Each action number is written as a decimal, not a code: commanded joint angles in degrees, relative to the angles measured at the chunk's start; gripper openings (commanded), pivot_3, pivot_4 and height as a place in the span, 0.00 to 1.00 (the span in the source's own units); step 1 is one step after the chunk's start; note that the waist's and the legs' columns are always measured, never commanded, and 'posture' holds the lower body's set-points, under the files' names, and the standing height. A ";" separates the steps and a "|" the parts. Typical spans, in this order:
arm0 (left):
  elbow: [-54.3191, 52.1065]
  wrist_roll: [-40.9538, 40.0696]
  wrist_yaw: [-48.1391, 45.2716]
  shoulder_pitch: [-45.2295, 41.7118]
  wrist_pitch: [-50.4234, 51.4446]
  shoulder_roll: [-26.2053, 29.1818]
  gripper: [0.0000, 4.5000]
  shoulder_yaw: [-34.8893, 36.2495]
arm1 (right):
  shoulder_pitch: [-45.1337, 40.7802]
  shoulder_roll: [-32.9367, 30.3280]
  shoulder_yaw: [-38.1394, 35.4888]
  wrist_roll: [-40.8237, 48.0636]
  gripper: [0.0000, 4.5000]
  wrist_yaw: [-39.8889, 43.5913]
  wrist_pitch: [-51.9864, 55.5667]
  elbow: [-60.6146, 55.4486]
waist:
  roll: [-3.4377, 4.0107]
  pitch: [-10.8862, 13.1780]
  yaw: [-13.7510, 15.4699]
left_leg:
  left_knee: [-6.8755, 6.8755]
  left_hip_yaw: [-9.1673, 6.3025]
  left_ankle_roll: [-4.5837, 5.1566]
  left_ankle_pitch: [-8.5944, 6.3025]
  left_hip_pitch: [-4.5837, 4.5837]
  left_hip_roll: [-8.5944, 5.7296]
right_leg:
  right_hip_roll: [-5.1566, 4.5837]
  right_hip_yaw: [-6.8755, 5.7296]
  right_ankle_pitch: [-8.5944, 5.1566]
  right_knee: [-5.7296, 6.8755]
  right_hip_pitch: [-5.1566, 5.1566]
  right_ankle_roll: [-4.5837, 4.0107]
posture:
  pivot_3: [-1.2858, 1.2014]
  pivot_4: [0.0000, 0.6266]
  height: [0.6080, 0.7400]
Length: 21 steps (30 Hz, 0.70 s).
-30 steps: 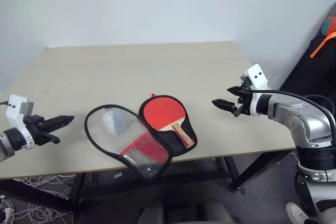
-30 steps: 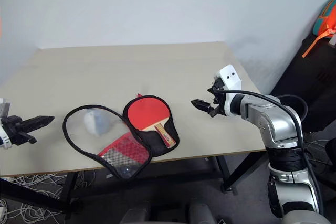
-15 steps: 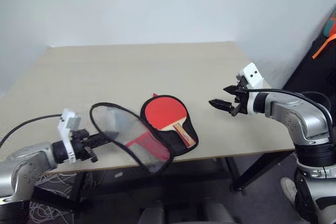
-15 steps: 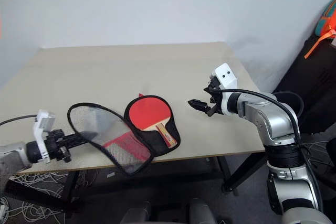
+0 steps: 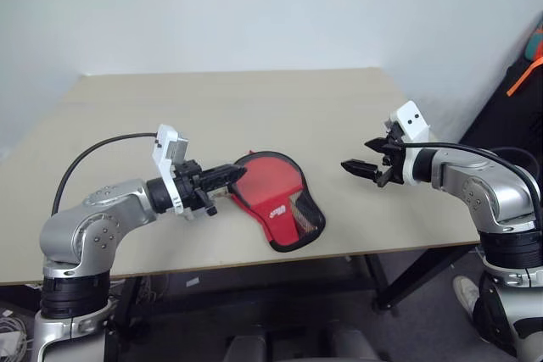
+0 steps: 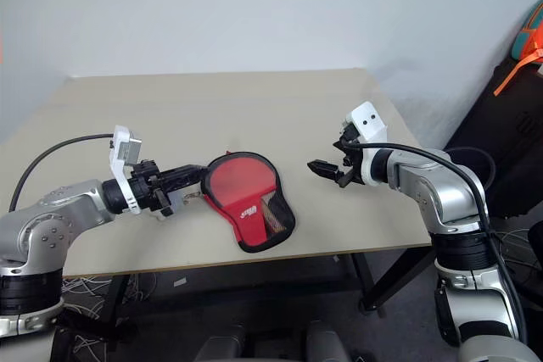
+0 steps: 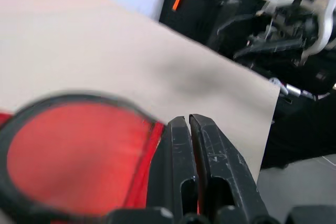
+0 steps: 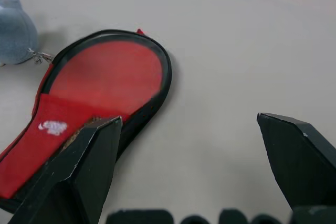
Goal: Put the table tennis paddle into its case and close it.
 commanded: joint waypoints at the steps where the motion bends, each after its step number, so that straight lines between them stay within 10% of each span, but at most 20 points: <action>1: -1.67 -1.89 -0.42 2.10 0.50 -0.15 0.00 0.53 | -0.58 -0.25 -2.11 0.77 1.00 -0.66 -0.57 -2.26 | 0.00 0.00 0.01 | 0.00 0.00 0.00 0.00 0.00 0.01 | 0.00 0.00 0.00 0.00 0.00 0.00 | 0.52 0.00 0.99; 5: -2.51 -3.74 1.69 5.81 2.73 -3.12 0.14 -0.10 | -0.01 0.69 -1.79 0.89 1.00 -1.44 -0.36 -2.98 | -0.01 0.00 0.13 | 0.04 -0.01 0.00 0.00 -0.01 0.00 | -0.02 -0.01 -0.04 -0.02 0.03 -0.06 | 0.52 0.00 0.99; 16: -3.70 -10.41 10.04 10.33 10.45 -9.13 0.99 1.24 | 1.88 2.90 -1.53 2.43 1.00 -3.73 1.81 -6.45 | -0.01 0.00 0.11 | 0.03 -0.03 0.00 0.00 0.00 0.01 | -0.01 -0.02 -0.02 0.00 0.02 -0.03 | 0.52 0.00 0.99; 21: -3.15 -14.29 13.71 11.16 14.79 -10.30 0.99 1.77 | 2.16 3.78 -1.64 3.04 1.00 -4.76 3.02 -7.56 | 0.00 -0.01 0.09 | 0.03 -0.04 -0.01 0.00 0.00 0.00 | -0.01 -0.02 -0.04 -0.01 0.03 -0.07 | 0.52 0.00 0.99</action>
